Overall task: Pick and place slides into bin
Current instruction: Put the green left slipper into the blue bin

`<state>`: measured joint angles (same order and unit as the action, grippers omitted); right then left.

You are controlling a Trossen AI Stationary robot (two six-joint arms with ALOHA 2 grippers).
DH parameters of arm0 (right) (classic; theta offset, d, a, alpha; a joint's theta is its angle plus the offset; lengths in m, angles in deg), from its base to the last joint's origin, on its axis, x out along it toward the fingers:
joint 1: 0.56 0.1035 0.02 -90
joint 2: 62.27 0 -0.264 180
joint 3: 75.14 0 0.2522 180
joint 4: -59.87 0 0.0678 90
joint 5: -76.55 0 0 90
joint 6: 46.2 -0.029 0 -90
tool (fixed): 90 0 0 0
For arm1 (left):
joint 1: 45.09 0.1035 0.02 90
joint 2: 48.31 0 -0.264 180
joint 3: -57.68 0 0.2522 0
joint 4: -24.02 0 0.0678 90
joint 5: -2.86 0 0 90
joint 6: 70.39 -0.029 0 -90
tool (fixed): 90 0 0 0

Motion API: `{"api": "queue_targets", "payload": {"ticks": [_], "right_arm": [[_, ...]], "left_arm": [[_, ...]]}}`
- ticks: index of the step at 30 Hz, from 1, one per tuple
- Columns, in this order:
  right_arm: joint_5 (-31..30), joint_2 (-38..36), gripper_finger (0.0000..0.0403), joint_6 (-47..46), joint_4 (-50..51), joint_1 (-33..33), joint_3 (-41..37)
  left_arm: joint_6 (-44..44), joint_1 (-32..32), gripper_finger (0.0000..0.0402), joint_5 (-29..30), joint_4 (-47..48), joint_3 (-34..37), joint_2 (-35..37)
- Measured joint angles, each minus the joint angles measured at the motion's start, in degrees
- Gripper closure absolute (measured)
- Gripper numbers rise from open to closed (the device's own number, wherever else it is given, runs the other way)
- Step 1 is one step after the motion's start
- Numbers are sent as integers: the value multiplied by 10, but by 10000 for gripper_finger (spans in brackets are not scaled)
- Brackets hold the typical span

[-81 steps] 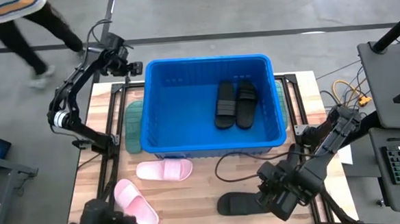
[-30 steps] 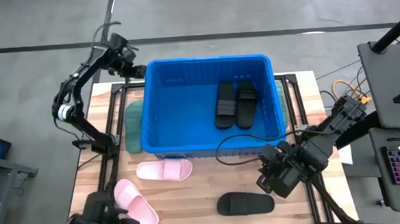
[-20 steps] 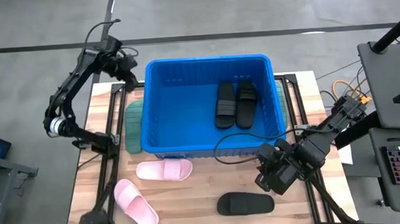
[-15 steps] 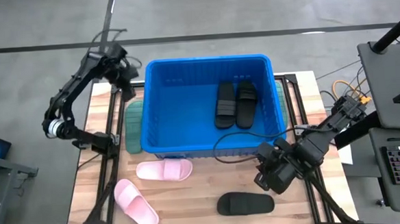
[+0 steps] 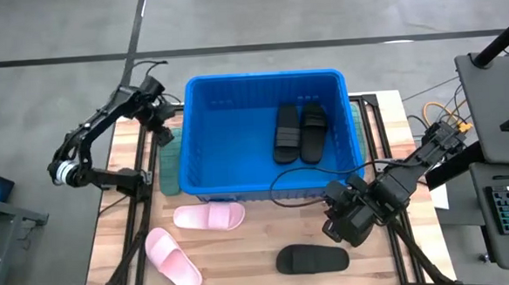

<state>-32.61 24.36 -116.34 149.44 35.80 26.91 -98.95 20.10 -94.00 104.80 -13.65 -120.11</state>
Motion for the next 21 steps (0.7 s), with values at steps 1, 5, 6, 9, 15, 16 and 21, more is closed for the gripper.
{"api": "queue_targets", "payload": {"ticks": [1, 5, 6, 9, 15, 16, 21], "right_arm": [[1, 0, 298, 1, -3, 0, 0], [16, 0, 294, 3, -13, -4, 0], [18, 0, 294, 3, -14, -4, 0], [22, 0, 294, 1, -14, -4, 1], [31, 0, 295, 6, -13, -11, 1], [33, 0, 294, 9, -13, -12, 1], [42, 0, 289, 16, -13, -15, 1]], "left_arm": [[17, 0, 220, 0, -16, 2, -9], [78, 1, 220, 0, -51, -9, -46], [87, 1, 219, 0, -53, -15, -57], [90, 5, 216, 1, -53, -25, -84], [99, 6, 201, -2, -66, -26, -131], [96, 6, 199, -2, -70, -26, -136], [97, 6, 183, -4, -86, -25, -154]]}}
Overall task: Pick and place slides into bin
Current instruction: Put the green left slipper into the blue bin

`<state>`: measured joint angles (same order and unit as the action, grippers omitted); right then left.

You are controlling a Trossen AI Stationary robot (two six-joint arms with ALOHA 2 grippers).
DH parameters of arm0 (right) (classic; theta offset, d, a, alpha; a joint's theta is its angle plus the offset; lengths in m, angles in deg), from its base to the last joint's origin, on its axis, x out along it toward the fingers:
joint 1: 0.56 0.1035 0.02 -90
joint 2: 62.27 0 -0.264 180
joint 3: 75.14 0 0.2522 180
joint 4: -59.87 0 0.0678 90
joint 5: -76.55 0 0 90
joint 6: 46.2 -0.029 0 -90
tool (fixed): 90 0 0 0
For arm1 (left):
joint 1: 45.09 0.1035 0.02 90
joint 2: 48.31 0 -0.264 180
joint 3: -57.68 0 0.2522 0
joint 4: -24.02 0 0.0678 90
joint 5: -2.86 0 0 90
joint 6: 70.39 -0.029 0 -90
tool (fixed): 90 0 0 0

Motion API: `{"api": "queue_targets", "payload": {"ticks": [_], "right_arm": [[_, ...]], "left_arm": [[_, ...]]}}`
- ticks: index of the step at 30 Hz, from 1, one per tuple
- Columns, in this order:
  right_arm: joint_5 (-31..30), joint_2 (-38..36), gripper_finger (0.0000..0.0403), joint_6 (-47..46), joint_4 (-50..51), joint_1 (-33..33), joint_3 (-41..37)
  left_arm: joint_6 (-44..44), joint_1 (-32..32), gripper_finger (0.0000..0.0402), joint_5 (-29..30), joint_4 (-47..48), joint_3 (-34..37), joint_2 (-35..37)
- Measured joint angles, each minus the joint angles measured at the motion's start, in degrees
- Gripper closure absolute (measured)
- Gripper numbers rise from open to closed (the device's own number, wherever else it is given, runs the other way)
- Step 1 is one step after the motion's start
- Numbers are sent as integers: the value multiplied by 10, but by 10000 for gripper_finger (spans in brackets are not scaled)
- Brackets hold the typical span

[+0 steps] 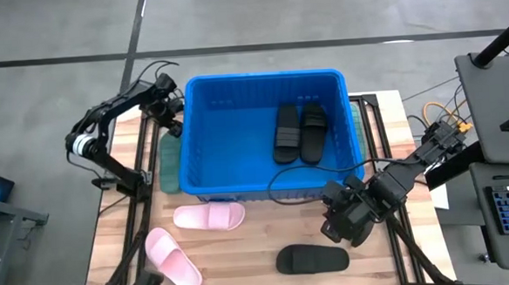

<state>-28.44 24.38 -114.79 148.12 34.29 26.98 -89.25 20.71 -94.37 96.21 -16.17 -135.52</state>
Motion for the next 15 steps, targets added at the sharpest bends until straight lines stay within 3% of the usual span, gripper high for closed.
{"api": "queue_targets", "payload": {"ticks": [10, 15], "right_arm": [[6, 0, 285, 2, -1, 0, 0], [15, 0, 284, 3, -7, 0, 0]], "left_arm": [[1, 12, 159, 13, 4, -49, 20], [3, 23, 134, -21, 25, -67, 5]]}}
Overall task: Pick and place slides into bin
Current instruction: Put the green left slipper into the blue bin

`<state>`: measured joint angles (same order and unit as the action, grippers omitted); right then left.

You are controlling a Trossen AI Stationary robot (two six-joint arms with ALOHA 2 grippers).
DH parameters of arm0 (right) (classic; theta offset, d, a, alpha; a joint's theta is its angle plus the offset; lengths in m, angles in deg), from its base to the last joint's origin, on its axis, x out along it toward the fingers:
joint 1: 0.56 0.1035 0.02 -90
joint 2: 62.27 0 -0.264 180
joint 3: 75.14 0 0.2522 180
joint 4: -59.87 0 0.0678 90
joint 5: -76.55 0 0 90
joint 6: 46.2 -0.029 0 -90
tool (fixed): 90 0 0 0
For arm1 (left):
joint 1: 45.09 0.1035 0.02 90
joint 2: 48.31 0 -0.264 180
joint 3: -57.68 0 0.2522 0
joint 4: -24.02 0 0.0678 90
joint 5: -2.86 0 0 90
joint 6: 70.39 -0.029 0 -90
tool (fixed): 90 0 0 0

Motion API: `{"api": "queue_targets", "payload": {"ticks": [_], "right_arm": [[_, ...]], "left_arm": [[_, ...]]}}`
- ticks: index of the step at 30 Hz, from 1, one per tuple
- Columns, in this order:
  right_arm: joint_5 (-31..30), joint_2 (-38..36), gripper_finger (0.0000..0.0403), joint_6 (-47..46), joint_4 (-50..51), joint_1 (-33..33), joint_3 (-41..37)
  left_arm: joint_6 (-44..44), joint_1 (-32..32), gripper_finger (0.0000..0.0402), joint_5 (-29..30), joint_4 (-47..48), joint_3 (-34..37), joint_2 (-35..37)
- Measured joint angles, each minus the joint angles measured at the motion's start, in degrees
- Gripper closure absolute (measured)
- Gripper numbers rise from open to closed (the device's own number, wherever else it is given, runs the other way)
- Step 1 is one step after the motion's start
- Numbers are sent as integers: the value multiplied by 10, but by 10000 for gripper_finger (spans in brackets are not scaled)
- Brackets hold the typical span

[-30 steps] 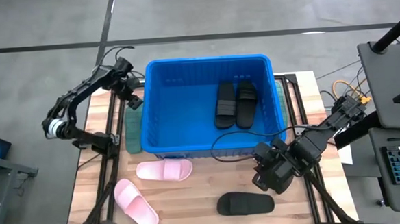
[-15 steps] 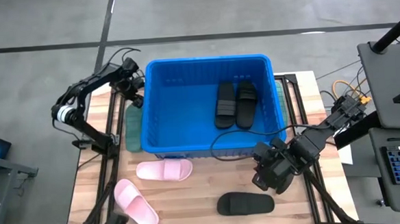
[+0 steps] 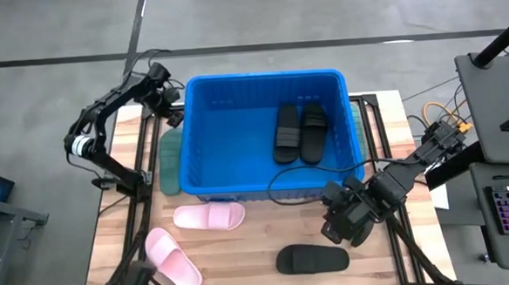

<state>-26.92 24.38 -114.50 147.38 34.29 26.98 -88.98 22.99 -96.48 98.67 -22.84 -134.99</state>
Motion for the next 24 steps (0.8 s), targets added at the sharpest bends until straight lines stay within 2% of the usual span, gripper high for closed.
{"api": "queue_targets", "payload": {"ticks": [8, 17, 24], "right_arm": [[5, 0, 284, -8, -14, 0, 0], [7, 0, 284, -17, -26, 0, 0], [15, 0, 284, -12, -30, -8, 0]], "left_arm": [[-11, 3, 87, -47, 21, -5, -44], [-88, 3, 84, -50, 49, -8, -77], [-74, 3, 84, -36, 40, -11, -83]]}}
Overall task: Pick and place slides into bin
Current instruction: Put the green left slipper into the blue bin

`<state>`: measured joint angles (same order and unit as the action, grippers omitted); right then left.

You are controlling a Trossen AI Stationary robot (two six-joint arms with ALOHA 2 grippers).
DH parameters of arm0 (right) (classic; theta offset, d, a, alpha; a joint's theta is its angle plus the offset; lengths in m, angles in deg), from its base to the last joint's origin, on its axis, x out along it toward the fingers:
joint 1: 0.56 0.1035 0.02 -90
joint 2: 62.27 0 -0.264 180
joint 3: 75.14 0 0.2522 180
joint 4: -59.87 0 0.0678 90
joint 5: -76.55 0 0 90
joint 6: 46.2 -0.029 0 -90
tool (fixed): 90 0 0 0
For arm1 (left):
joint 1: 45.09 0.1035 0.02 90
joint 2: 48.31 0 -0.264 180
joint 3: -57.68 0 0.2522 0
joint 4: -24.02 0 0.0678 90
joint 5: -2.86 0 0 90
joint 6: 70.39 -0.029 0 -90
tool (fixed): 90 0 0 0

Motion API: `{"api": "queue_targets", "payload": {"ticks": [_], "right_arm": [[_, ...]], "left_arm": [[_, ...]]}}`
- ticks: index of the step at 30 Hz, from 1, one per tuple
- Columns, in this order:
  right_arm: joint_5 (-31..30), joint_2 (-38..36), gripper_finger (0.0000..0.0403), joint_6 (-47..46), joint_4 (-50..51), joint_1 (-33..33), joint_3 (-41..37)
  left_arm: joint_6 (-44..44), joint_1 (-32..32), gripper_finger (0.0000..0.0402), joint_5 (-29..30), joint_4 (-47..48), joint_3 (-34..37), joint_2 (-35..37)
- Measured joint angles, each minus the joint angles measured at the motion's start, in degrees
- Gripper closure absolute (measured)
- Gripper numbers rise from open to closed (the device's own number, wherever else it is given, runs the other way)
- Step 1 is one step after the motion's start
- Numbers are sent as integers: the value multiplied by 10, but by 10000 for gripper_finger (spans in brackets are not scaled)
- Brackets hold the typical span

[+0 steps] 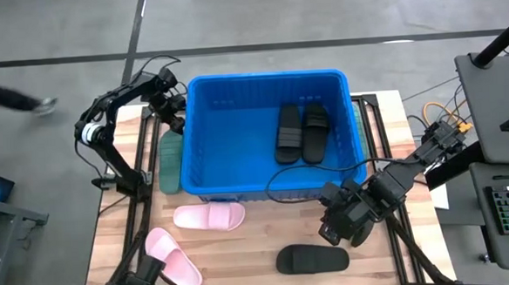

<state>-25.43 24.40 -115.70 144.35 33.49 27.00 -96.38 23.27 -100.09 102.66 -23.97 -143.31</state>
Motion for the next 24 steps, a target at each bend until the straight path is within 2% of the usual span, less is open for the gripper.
{"api": "queue_targets", "payload": {"ticks": [15, 24], "right_arm": [[7, 0, 284, 33, -22, -18, 0], [6, 0, 284, 31, -24, -19, 0]], "left_arm": [[3, 0, 84, 1, 1, 0, 0], [59, -1, 85, -6, 23, -10, -10]]}}
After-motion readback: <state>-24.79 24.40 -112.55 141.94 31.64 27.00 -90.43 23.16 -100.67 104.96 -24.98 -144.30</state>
